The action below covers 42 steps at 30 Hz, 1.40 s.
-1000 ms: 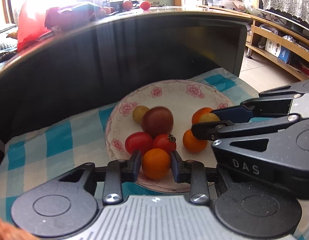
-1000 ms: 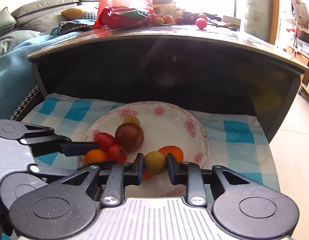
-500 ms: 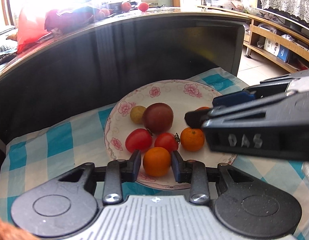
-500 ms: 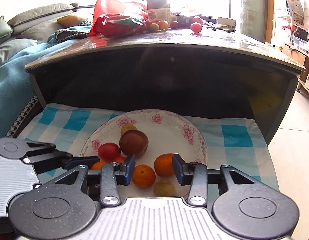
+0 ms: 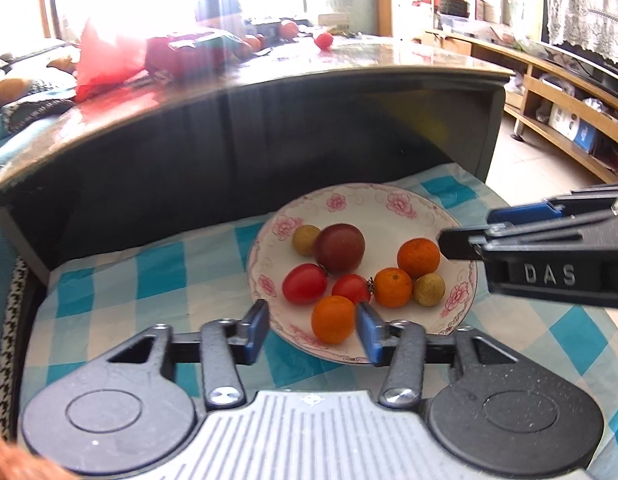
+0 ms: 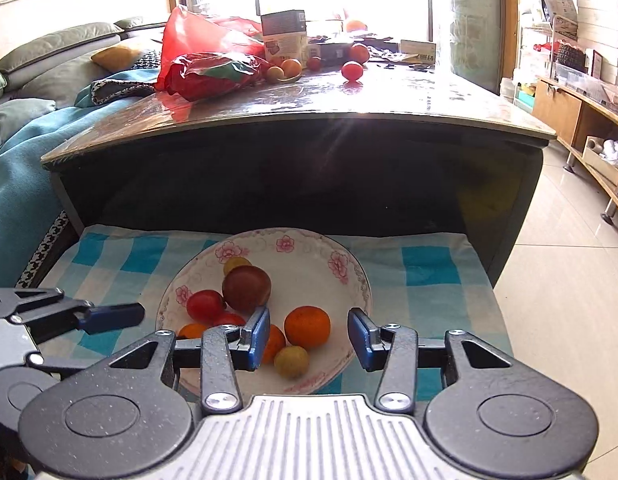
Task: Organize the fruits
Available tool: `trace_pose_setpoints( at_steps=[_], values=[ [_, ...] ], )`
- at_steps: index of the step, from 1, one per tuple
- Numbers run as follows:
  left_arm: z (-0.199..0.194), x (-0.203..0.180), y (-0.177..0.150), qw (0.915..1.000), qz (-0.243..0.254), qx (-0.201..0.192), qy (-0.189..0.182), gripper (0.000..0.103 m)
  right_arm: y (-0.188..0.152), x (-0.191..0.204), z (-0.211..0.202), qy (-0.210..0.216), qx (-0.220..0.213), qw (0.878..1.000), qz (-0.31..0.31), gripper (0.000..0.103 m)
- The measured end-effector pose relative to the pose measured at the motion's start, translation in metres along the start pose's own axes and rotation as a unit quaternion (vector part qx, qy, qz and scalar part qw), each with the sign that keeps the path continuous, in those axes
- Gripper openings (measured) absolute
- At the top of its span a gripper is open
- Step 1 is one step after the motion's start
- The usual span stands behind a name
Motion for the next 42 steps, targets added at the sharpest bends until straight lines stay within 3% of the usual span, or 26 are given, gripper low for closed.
trace_pose_setpoints(
  at_steps=[8,15,23,42],
  values=[
    [-0.02,-0.004,-0.001,0.9993,0.005,-0.018,0.032,0.09,-0.006,0.006,-0.02,-0.016,0.001,1.0,-0.013,0.041],
    [-0.033,0.001,-0.003,0.9978,-0.001,-0.028,0.06,0.102,-0.011,0.005,-0.035,-0.028,0.003,1.0,-0.013,0.042],
    [-0.048,-0.003,-0.006,0.9964,0.005,-0.028,0.08,0.103,-0.015,0.008,-0.051,-0.031,-0.001,0.999,-0.013,0.042],
    [-0.067,-0.004,-0.02,0.997,-0.023,-0.017,0.072,0.103,-0.03,0.016,-0.073,-0.031,0.001,0.999,-0.015,0.047]
  ],
)
Point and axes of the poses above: each gripper's, at about its wrist camera, not at the fingertips, and z roughly the way its jaws point, x to its left, y to its top, the point moved 2 cm from there along z, roughly the way its jaws point, and after that the axes turned 8 degrees about -x, right-handed, at the moved point
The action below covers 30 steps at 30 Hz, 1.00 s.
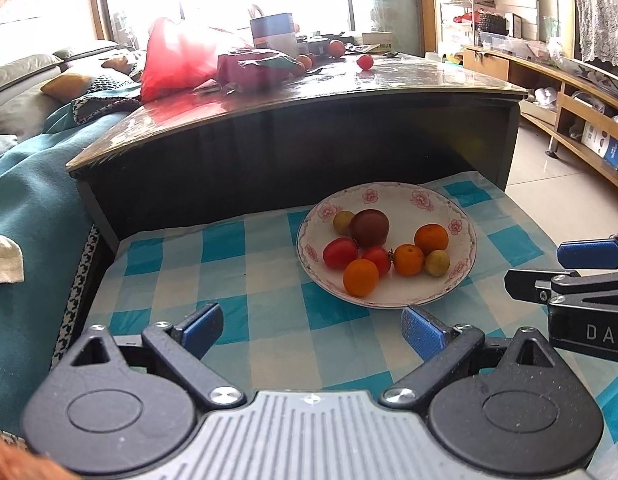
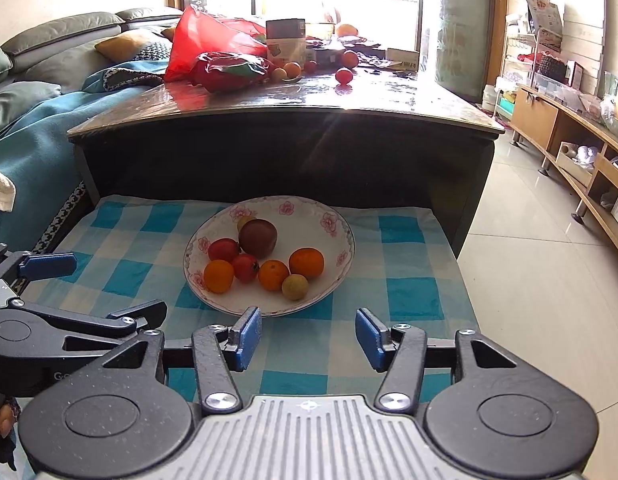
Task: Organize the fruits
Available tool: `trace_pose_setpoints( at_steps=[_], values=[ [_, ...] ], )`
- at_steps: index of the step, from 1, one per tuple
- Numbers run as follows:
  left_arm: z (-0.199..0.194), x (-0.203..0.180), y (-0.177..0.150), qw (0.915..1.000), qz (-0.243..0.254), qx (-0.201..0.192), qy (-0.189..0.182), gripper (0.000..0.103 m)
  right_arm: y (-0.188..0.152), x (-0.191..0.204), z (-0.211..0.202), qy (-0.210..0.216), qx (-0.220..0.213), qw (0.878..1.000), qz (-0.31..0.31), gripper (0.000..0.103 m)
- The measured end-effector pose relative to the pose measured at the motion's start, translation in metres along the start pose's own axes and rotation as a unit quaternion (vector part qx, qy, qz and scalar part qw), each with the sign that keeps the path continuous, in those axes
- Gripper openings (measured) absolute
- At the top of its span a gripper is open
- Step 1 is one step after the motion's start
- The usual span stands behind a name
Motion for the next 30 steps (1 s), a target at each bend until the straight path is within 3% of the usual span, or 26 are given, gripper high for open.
trace_pose_setpoints(
  at_steps=[8,30],
  values=[
    [-0.006,0.003,0.001,0.9999,-0.006,-0.012,0.003,0.103,-0.004,0.001,-0.001,0.0,0.005,1.0,-0.003,0.047],
    [-0.038,0.005,-0.022,1.0,-0.007,0.006,-0.002,0.103,-0.02,0.011,-0.029,0.003,0.008,1.0,0.007,0.048]
  ],
)
Point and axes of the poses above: each gripper's, at about its wrist camera, not at the fingertips, and z roughly the way its jaws point, x to its left, y to its top, the point moved 2 cm from there along z, roughly the way its jaws point, and after that the axes turned 8 degrees about -x, right-handed, at the moved point
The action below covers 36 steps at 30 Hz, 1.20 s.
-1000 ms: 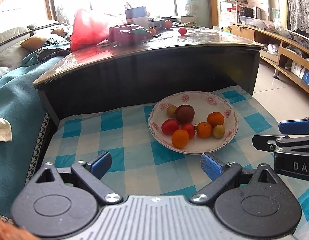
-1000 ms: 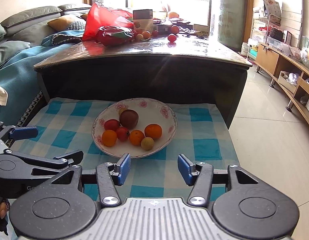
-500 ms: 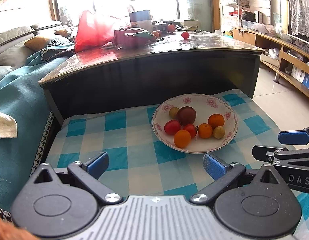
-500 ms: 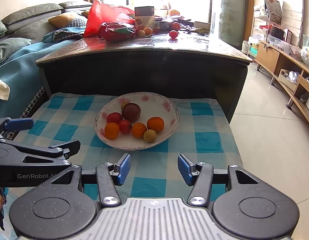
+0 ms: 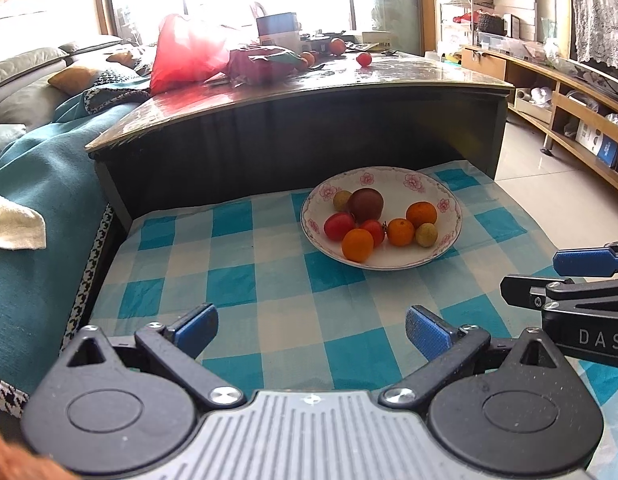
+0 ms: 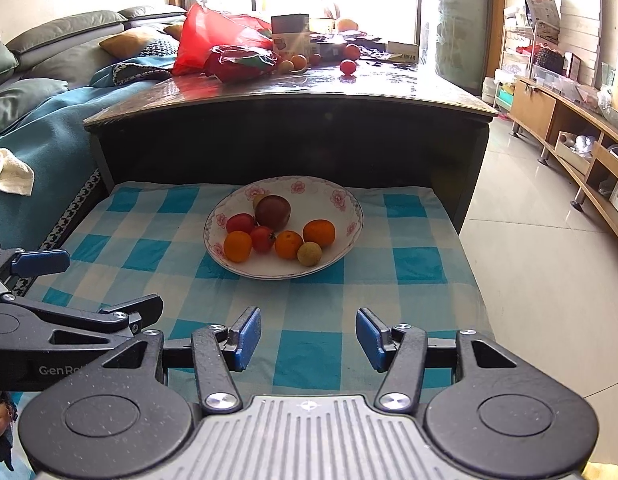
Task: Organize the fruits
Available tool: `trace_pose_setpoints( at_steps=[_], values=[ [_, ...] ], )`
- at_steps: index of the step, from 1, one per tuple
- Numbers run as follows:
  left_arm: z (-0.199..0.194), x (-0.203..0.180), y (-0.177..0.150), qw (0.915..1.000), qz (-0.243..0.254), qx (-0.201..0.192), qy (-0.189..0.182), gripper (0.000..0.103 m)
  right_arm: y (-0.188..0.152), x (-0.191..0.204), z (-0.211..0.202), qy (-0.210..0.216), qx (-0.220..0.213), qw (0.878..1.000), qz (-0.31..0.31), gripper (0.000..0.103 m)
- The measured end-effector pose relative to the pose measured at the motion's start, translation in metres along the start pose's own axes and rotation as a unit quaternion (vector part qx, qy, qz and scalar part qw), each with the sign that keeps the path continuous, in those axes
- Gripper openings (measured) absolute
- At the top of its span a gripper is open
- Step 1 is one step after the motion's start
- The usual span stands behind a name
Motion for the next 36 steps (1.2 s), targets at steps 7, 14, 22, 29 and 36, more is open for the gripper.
trace_pose_setpoints(
  at_steps=[7,14,22,29,36],
  values=[
    [-0.013,0.009,-0.008,0.9998,-0.016,-0.003,0.01,0.103,-0.01,0.003,-0.013,-0.001,0.002,1.0,0.005,0.048],
    [-0.027,0.014,-0.014,0.9994,-0.027,-0.016,0.013,0.103,-0.021,0.006,-0.027,-0.002,0.007,1.0,0.009,0.048],
    [-0.038,0.01,-0.021,0.9996,-0.023,-0.013,0.006,0.103,-0.032,0.01,-0.039,-0.005,0.012,1.0,0.01,0.048],
    [-0.047,0.007,-0.027,0.9997,-0.022,-0.013,0.0,0.103,-0.04,0.012,-0.048,-0.006,0.017,1.0,0.013,0.048],
    [-0.055,0.005,-0.033,0.9998,-0.017,-0.008,-0.002,0.103,-0.048,0.016,-0.054,-0.006,0.025,1.0,0.013,0.049]
  ],
)
Point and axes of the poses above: each gripper's, at about its wrist camera, not at the fingertips, and z roughly the way its jaws point, x to its left, y to its top, the point moved 2 cm from there along z, roughly the way its jaws point, and after that the axes turned 8 degrees about -x, right-handed, at the moved point
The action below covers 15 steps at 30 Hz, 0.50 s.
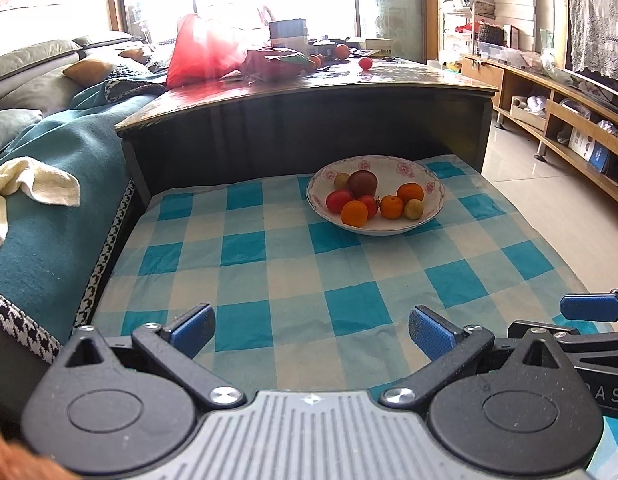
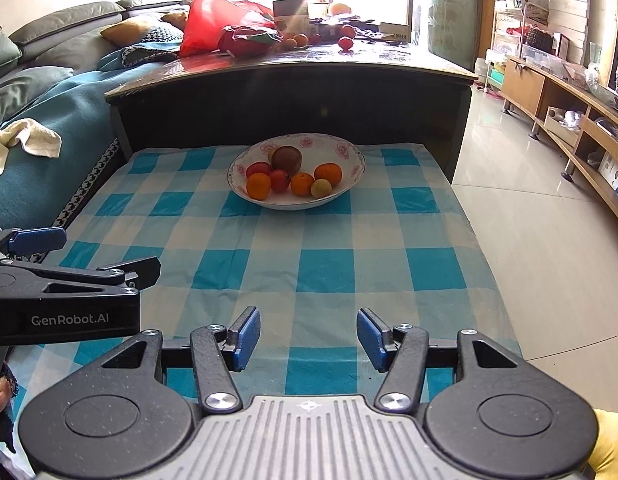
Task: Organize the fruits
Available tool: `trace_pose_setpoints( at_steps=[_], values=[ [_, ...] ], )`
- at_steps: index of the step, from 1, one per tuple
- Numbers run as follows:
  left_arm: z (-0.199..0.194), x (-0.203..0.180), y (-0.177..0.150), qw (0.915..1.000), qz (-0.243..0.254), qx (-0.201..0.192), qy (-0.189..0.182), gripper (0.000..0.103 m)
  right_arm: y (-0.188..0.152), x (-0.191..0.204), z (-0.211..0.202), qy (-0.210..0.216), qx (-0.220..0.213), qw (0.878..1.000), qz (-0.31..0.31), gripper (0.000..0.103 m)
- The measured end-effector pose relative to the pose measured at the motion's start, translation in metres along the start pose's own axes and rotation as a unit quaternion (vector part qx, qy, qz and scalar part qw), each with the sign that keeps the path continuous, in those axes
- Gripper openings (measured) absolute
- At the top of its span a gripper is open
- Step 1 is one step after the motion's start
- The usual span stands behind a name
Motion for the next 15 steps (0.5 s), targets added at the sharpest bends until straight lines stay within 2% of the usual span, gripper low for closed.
trace_pose_setpoints(
  at_steps=[15],
  values=[
    [-0.021,-0.003,-0.018,0.9998,0.008,0.013,-0.009,0.103,-0.017,0.001,-0.02,-0.002,0.009,1.0,0.012,0.049]
  ],
)
Point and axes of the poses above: each gripper's, at about its wrist camera, not at the fingertips, and z roughly the way its jaws point, x to its left, y to its top, the point moved 2 cm from there along z, roughly the way its jaws point, and after that the axes turned 8 degrees about -x, right-handed, at the moved point
